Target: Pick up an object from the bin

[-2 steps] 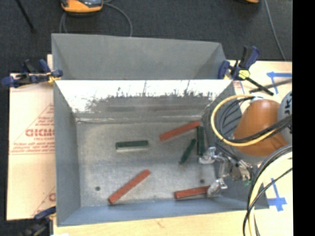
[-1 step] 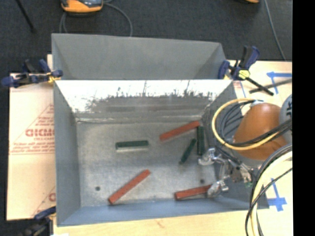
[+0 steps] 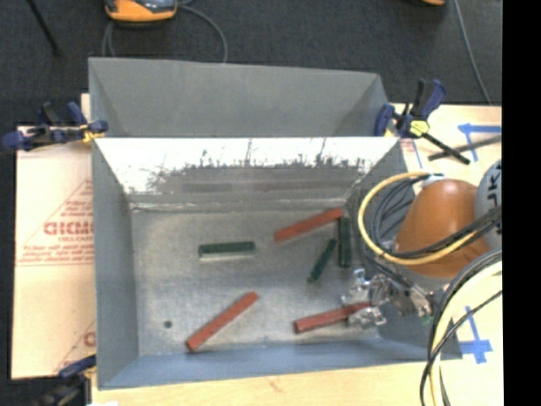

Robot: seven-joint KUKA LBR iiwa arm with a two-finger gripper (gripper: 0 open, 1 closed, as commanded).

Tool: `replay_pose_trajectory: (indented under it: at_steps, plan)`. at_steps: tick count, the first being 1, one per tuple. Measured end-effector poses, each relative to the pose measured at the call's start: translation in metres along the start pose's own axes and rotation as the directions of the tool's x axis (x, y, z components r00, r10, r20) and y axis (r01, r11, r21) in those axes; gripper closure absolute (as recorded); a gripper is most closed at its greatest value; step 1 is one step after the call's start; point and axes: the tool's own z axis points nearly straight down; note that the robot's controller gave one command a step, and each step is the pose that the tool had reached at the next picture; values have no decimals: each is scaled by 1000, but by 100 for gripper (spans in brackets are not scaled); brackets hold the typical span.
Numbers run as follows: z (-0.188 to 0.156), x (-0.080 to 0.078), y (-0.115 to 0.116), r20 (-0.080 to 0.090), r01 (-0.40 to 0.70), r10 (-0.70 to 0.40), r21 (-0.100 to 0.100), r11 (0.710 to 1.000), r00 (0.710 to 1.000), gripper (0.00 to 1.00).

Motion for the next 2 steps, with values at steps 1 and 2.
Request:
replay_pose_trajectory:
  at_steps: [1, 2]
  plan:
    - [0, 0, 0, 0, 1, -1, 0, 1000, 1000, 100]
    - [-183, -14, 23, 3, -34, 34, -3, 999, 999, 100]
